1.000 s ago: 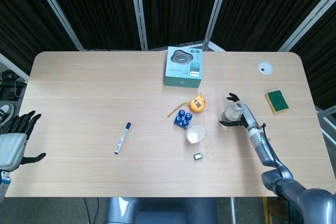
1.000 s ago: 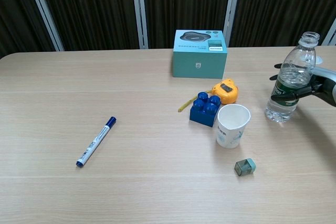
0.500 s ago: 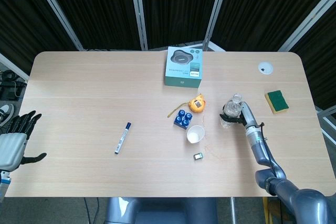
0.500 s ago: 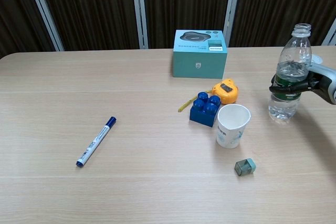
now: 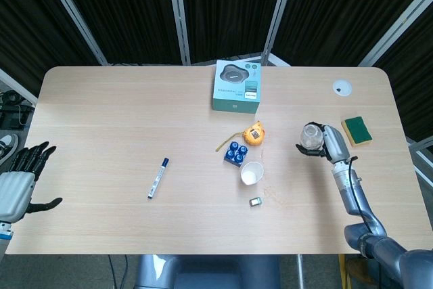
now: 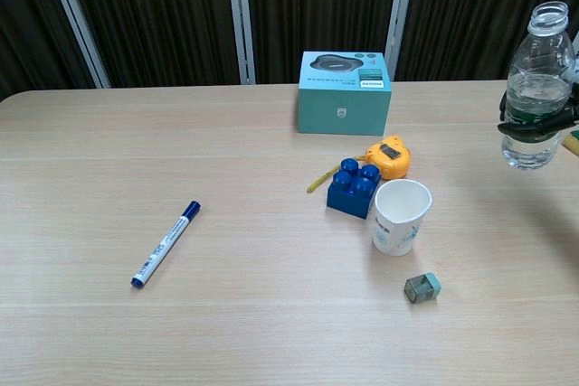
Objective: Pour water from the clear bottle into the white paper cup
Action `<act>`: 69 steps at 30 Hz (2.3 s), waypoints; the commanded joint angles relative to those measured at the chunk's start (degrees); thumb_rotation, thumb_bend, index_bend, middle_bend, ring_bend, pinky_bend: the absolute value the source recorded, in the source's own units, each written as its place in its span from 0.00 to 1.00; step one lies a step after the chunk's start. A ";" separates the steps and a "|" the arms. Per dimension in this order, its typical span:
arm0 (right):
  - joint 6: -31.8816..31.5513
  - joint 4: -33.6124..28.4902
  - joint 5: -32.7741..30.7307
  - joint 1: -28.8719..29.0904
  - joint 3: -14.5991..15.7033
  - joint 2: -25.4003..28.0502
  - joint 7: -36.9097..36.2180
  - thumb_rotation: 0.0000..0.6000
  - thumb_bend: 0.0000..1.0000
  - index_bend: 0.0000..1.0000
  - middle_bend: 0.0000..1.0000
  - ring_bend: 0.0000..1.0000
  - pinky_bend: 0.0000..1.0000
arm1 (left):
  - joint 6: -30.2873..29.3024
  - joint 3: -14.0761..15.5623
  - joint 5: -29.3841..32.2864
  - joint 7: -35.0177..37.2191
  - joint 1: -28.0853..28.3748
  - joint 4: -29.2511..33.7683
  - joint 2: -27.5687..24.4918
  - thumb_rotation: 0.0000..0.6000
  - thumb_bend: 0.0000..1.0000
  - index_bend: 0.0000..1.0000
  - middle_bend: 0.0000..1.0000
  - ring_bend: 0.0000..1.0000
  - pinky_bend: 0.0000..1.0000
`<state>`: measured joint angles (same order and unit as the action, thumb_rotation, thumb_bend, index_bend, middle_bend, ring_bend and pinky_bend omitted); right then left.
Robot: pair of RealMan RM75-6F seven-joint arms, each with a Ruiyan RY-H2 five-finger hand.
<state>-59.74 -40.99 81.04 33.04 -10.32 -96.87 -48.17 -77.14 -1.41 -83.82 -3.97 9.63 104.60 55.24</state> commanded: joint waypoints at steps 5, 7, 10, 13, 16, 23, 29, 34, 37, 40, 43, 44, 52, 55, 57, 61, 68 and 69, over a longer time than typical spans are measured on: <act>-5.23 -10.37 0.70 -3.36 1.82 7.30 23.57 1.00 0.44 0.59 0.61 0.54 0.42 | -1.05 0.62 -2.06 1.94 -0.49 0.56 -1.12 1.00 0.00 0.00 0.00 0.00 0.00; -4.96 -13.01 1.17 -3.30 2.59 8.88 29.47 1.00 0.44 0.59 0.61 0.54 0.43 | -1.26 0.83 -2.60 2.44 -0.62 0.83 -1.40 1.00 0.00 0.00 0.00 0.00 0.00; -3.81 -17.26 1.00 -3.10 3.16 10.76 35.86 1.00 0.44 0.59 0.61 0.55 0.43 | -1.79 0.96 -3.20 2.76 -0.83 1.05 -1.69 1.00 0.00 0.00 0.00 0.00 0.00; -2.31 -22.08 0.23 -2.72 3.28 12.38 40.84 1.00 0.44 0.60 0.61 0.55 0.43 | -2.02 1.07 -3.47 2.96 -0.96 1.23 -1.85 1.00 0.00 0.00 0.00 0.00 0.00; -1.07 -25.87 -0.74 -2.17 3.09 13.37 45.60 1.00 0.44 0.60 0.61 0.55 0.43 | -1.87 1.13 -3.30 2.88 -0.97 1.19 -1.89 1.00 0.00 0.00 0.00 0.00 0.00; 2.50 -28.23 -3.90 -0.19 2.38 12.64 55.28 1.00 0.44 0.60 0.62 0.55 0.43 | -1.58 1.10 -2.60 2.57 -0.97 1.10 -1.86 1.00 0.00 0.00 0.00 0.00 0.00; 4.08 -27.92 -7.54 0.93 1.37 10.77 61.84 1.00 0.44 0.60 0.62 0.55 0.43 | -1.29 1.02 -2.06 2.40 -0.91 0.90 -1.79 1.00 0.00 0.00 0.00 0.00 0.00; 4.21 -27.28 -9.08 1.46 0.97 9.47 65.00 1.00 0.44 0.60 0.62 0.55 0.43 | -0.96 0.89 -1.60 2.32 -0.76 0.63 -1.68 1.00 0.00 0.00 0.00 0.00 0.00; 4.20 -27.01 -9.66 1.50 0.99 8.90 65.79 1.00 0.44 0.60 0.62 0.55 0.44 | -0.80 0.85 -1.44 2.37 -0.68 0.54 -1.64 1.00 0.00 0.00 0.00 0.00 0.00; 4.10 -26.42 -10.09 1.45 1.08 8.27 66.28 1.00 0.44 0.60 0.62 0.55 0.44 | -0.62 0.85 -1.32 2.59 -0.62 0.64 -1.68 1.00 0.00 0.00 0.00 0.00 0.00; 3.90 -25.65 -10.29 1.60 1.22 7.65 67.54 1.00 0.44 0.60 0.62 0.55 0.44 | -0.66 0.86 -1.43 2.73 -0.63 0.64 -1.78 1.00 0.00 0.00 0.00 0.00 0.00; 3.74 -25.53 -10.31 1.63 1.23 7.49 67.91 1.00 0.44 0.60 0.62 0.55 0.44 | -0.68 0.87 -1.46 2.79 -0.64 0.64 -1.80 1.00 0.00 0.00 0.00 0.00 0.00; 2.73 -24.59 -9.74 1.74 2.14 6.40 71.02 1.00 0.44 0.60 0.62 0.56 0.44 | -0.57 0.94 -1.54 3.14 -0.60 0.56 -1.93 1.00 0.00 0.00 0.00 0.00 0.00; 2.41 -24.59 -9.37 1.69 2.39 6.29 71.17 1.00 0.44 0.61 0.62 0.56 0.44 | -0.46 0.92 -1.42 3.18 -0.56 0.59 -1.95 1.00 0.00 0.00 0.00 0.00 0.00; 2.15 -24.66 -9.32 1.72 2.38 6.23 71.67 1.00 0.44 0.61 0.62 0.56 0.44 | -0.43 0.96 -1.44 3.18 -0.57 0.67 -1.97 1.00 0.00 0.00 0.00 0.00 0.00; 2.00 -25.28 -10.04 1.79 2.10 6.10 73.17 1.00 0.44 0.61 0.63 0.56 0.44 | -0.34 1.05 -1.53 3.02 -0.55 0.78 -1.98 1.00 0.00 0.00 0.00 0.00 0.00; 1.19 -26.36 -10.84 1.71 1.98 5.95 76.03 1.00 0.44 0.61 0.63 0.56 0.44 | -0.25 1.21 -1.77 3.09 -0.55 1.04 -2.10 1.00 0.00 0.00 0.00 0.00 0.00; 1.09 -26.51 -10.89 1.72 1.97 5.96 76.33 1.00 0.44 0.61 0.63 0.56 0.44 | -0.23 1.22 -1.77 3.11 -0.55 1.05 -2.12 1.00 0.00 0.00 0.00 0.00 0.00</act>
<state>-58.48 -67.28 70.28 34.76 -8.31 -90.90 27.88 -77.38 -0.19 -85.59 -0.85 9.08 105.65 53.12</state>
